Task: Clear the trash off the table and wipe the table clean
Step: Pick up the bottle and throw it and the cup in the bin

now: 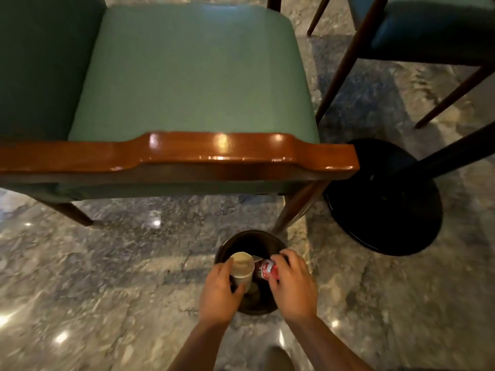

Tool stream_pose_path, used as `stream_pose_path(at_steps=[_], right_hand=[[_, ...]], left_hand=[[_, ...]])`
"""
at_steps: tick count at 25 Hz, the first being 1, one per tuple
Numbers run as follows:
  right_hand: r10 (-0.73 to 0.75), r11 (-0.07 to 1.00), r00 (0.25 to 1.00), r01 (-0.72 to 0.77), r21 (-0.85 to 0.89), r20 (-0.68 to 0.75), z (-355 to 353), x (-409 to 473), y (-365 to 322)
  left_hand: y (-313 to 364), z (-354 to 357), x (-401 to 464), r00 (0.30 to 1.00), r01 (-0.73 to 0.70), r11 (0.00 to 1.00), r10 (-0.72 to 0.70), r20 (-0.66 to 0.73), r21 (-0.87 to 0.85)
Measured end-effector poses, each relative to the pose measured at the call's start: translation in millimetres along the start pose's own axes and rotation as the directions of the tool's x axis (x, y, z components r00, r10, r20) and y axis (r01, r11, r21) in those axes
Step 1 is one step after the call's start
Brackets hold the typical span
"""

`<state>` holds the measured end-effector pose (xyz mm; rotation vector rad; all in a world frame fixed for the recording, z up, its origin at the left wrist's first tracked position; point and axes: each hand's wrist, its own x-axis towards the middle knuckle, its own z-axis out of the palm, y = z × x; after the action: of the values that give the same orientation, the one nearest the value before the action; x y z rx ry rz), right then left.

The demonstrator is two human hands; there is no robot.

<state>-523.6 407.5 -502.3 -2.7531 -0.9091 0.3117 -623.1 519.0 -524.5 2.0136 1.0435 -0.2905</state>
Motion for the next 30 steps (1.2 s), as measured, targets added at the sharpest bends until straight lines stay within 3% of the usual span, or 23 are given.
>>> stream_pose_path(at_steps=[4, 9, 12, 15, 21, 26, 30], right_hand=[[-0.048, 0.991, 0.992, 0.061, -0.117, 0.113, -77.9, -6.0, -42.6], [-0.112, 0.978, 0.973, 0.144, -0.152, 0.204, -236.0, -34.5, -110.8], [-0.151, 0.977, 0.976, 0.172, -0.125, 0.159, -327.6, -56.4, -140.9], [-0.201, 0.969, 0.979, 0.195, -0.150, -0.025, -401.8, -78.1, -154.4], [-0.132, 0.981, 0.972, 0.100, -0.169, -0.192, -477.5, -110.4, -124.5], [-0.068, 0.991, 0.960, 0.033, -0.130, -0.272, -497.1, -136.2, -65.3], [-0.047, 0.993, 0.955, 0.015, -0.113, -0.292, -514.3, -136.7, -3.4]], left_hand=[[51.7, -78.8, -45.5, 0.988, -0.130, 0.914, 0.086, 0.130, 0.384], [135.8, -202.9, -144.6, 0.973, -0.227, 0.768, 0.202, 0.110, 0.599], [183.4, -261.9, -200.4, 0.959, -0.239, 0.742, 0.284, 0.029, 0.626], [230.4, -302.1, -246.3, 0.905, -0.287, 0.721, 0.420, -0.067, 0.631], [297.6, -301.3, -307.0, 0.755, -0.408, 0.718, 0.613, -0.234, 0.564], [344.3, -268.9, -332.9, 0.677, -0.483, 0.654, 0.701, -0.225, 0.583], [381.7, -227.2, -336.7, 0.655, -0.503, 0.627, 0.726, -0.211, 0.594]])
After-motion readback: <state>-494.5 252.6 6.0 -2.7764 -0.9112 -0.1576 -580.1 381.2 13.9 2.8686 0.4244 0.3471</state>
